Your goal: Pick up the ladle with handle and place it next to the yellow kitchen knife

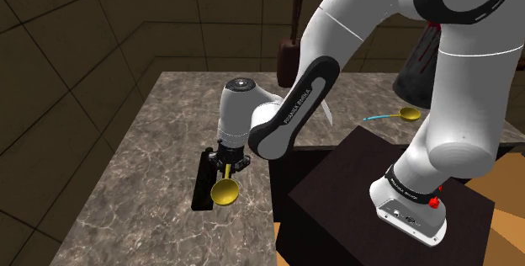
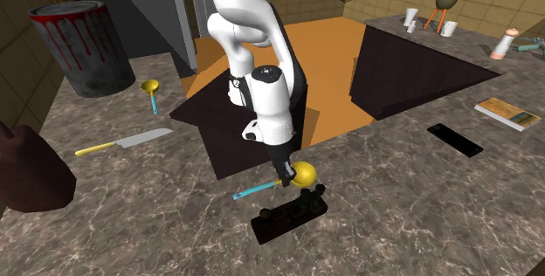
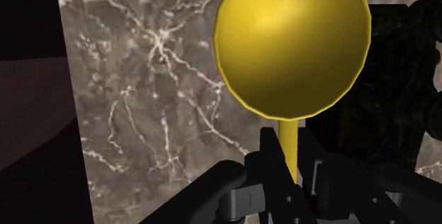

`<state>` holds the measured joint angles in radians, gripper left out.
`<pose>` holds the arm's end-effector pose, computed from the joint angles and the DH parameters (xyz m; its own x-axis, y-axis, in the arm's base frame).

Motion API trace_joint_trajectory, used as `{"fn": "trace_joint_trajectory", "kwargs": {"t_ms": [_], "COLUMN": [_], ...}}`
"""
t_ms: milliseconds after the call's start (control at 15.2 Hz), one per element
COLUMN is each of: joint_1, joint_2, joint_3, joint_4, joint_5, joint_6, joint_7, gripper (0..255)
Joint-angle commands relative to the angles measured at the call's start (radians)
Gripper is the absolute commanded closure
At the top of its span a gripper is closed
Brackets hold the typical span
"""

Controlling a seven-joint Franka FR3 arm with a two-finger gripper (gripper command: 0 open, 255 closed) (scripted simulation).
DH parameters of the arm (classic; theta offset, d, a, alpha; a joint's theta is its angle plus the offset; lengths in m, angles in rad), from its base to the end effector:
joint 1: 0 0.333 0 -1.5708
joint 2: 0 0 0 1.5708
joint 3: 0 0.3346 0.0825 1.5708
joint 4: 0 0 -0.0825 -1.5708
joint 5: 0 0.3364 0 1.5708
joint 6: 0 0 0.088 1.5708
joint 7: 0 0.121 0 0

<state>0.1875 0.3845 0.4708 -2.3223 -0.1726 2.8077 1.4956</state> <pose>0.4091 0.3238 0.2525 0.7535 -0.6528 -0.0784 -0.6556 -0.7370 -0.1645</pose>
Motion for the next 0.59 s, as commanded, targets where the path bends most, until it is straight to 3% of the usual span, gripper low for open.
{"fn": "trace_joint_trajectory", "kwargs": {"t_ms": [0,528], "joint_1": [-0.019,-0.077], "joint_2": [-0.029,-0.132], "joint_3": [0.023,0.095], "joint_4": [-0.007,-0.009], "joint_5": [0.022,0.114], "joint_6": [-0.022,-0.115], "joint_7": [-0.014,-0.072], "gripper": [255,255]}}
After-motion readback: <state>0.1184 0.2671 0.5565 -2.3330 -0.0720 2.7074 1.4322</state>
